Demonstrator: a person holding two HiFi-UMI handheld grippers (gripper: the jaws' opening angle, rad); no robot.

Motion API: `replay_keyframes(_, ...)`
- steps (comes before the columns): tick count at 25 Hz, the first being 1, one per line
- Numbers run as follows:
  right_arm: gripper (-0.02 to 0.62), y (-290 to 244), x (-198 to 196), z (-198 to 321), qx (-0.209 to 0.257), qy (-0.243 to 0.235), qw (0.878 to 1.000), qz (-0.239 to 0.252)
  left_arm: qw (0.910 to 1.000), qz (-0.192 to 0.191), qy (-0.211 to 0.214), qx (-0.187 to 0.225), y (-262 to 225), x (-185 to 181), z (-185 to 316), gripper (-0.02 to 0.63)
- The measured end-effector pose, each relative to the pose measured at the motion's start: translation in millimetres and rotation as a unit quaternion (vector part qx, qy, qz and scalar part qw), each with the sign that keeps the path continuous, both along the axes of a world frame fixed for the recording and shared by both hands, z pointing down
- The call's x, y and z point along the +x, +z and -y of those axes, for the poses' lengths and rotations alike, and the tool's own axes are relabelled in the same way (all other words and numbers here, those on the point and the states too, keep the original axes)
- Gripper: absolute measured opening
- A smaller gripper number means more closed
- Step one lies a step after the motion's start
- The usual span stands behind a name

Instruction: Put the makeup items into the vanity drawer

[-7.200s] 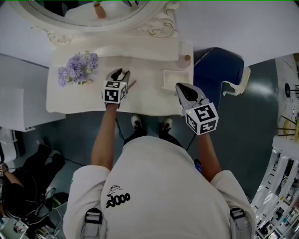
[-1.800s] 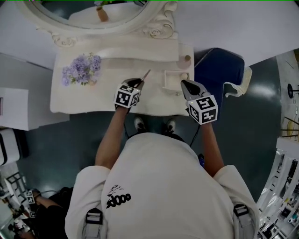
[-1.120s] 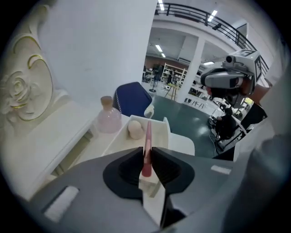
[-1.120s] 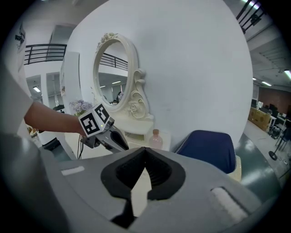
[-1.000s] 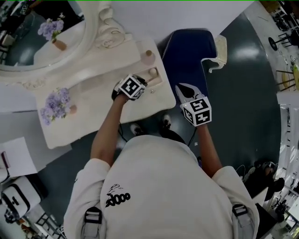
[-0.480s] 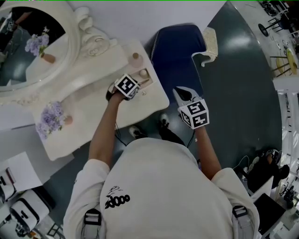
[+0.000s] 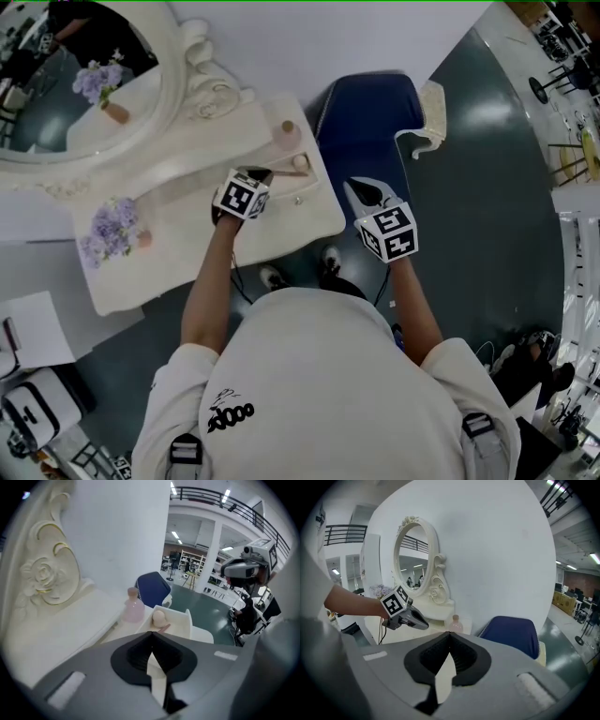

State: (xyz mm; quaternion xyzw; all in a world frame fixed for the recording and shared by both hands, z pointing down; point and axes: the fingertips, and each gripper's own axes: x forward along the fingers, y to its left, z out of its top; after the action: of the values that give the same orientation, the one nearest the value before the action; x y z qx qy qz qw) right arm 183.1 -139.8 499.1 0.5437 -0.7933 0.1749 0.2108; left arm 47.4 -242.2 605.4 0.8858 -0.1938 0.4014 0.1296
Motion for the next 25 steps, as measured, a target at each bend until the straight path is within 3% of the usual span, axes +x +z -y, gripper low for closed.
replay_keyframes(4,0.003,-24,-20,28,0.031,-0.034,0.999,-0.004,0.9952,-0.069,-0.054,0.043,-47,-27,12,0.017)
replay_keyframes(9,0.003,-56,-55,60,0.071,-0.086,0.994,-0.013,0.9792,-0.121,-0.120,0.110,-106,-69,22,0.017)
replay_keyframes(14,0.003,-94,-90,80,0.117,-0.127,0.985,-0.023,0.9563,-0.162,-0.167,0.177,-171,-107,26,0.017)
replay_keyframes(18,0.003,-130,-115,86,0.159,-0.154,0.975,-0.036,0.9326,-0.173,-0.198,0.247,-223,-131,23,0.017)
replay_keyframes(21,0.003,-155,-136,93,0.188,-0.181,0.965,-0.039,0.9152,-0.184,-0.207,0.293,-258,-145,19,0.017)
replay_keyframes(25,0.003,-181,-156,93,0.211,-0.202,0.956,-0.035,0.9002,-0.199,-0.209,0.327,-290,-154,8,0.017)
